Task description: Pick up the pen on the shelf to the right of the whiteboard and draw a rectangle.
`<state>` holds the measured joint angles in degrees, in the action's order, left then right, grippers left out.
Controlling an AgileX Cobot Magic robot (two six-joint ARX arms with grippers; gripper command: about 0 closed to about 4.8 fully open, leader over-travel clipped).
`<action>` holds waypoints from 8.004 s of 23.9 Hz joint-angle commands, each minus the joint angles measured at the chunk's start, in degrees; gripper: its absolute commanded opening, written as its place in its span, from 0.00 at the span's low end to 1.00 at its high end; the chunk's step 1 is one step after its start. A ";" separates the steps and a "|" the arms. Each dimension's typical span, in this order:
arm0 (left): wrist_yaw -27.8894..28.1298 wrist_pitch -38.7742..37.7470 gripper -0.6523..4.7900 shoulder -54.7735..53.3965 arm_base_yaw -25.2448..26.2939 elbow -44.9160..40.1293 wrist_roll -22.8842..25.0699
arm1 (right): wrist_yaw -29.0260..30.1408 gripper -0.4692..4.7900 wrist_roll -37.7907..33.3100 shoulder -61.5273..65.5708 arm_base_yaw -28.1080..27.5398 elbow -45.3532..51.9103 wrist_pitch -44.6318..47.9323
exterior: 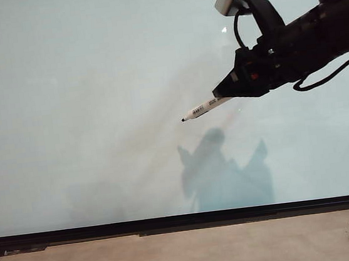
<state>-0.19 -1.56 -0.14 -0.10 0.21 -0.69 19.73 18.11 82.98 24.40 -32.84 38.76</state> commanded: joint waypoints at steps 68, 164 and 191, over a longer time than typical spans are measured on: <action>-0.02 0.35 0.11 -0.04 0.00 0.15 0.24 | -0.48 0.08 -2.62 1.90 -4.07 -2.43 9.11; 0.00 0.35 0.11 -0.04 0.00 0.15 0.24 | -0.72 0.08 1.70 -4.02 -3.89 -3.23 9.88; -0.02 0.35 0.11 -0.04 0.00 0.17 0.24 | -2.21 0.08 -9.14 -4.22 -4.02 -3.23 12.20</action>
<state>-0.19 -1.56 -0.16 -0.10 0.21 -0.69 18.44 9.26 79.20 20.53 -35.68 49.60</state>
